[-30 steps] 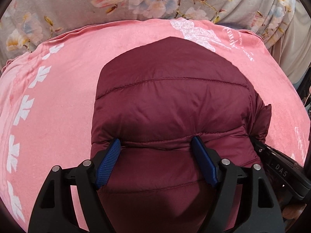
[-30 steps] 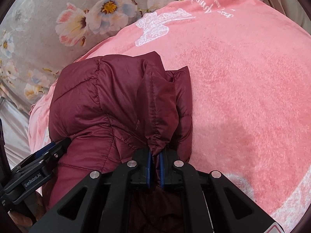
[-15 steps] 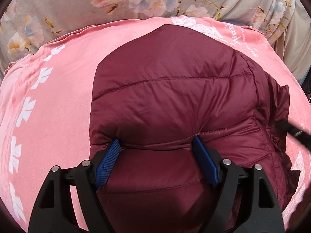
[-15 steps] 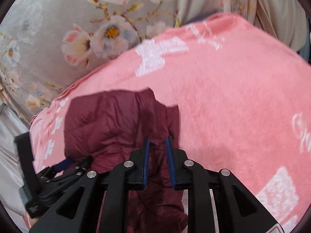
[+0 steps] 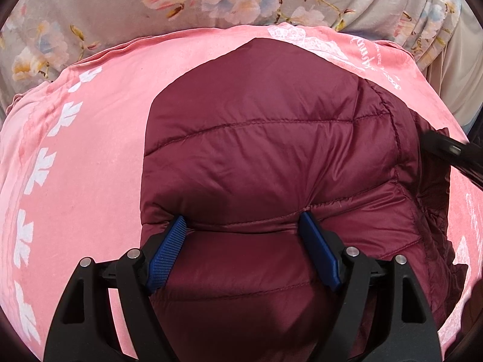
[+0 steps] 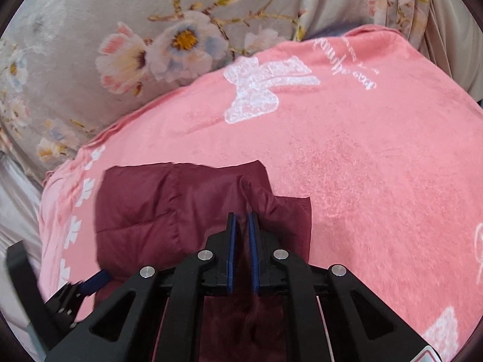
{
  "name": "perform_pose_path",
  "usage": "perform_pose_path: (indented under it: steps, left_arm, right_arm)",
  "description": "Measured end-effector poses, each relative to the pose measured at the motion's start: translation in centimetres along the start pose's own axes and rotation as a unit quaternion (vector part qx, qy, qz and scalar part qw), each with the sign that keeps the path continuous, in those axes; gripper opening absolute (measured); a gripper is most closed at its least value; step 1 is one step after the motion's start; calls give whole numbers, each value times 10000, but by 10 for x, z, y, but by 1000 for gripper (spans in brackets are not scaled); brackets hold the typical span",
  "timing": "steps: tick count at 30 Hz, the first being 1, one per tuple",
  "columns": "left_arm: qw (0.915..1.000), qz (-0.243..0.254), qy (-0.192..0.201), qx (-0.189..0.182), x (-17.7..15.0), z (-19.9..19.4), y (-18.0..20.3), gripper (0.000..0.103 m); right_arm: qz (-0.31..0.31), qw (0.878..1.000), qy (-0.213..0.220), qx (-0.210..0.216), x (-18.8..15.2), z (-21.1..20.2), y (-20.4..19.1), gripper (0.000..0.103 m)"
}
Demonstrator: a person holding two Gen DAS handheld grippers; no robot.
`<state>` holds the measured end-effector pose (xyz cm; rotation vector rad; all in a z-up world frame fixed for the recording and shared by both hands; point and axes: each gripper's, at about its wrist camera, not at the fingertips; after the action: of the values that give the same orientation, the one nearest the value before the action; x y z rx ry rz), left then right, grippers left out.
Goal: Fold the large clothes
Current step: 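Grip the bundle edge with the right tool while the left tool pinches the jacket body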
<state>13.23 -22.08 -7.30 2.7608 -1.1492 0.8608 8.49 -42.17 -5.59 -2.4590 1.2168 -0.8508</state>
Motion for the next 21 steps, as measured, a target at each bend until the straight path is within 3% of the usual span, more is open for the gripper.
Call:
perform_pose_path:
  steps: [6, 13, 18, 21]
  left_arm:
    - [10000, 29, 14, 7, 0, 0, 0, 76]
    - [10000, 67, 25, 67, 0, 2, 2, 76]
    - [10000, -2, -41, -24, 0, -4, -3, 76]
    - [9988, -365, 11, -341, -3, -18, -19, 82]
  right_arm:
    - [163, 9995, -279, -63, -8, 38, 12, 1]
    - [74, 9993, -341, -98, -6, 38, 11, 2]
    - [201, 9993, -205, 224, -12, -15, 18, 18]
    - [303, 9993, -133, 194, -21, -42, 32, 36]
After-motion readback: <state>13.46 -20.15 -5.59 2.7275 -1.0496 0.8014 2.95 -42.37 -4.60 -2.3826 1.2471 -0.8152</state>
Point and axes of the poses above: each gripper's, at about its wrist camera, not at the fingertips, and z roughly the way its jaws point, y to its right, x to its top, and after that the axes turned 15 degrees about z, right-handed
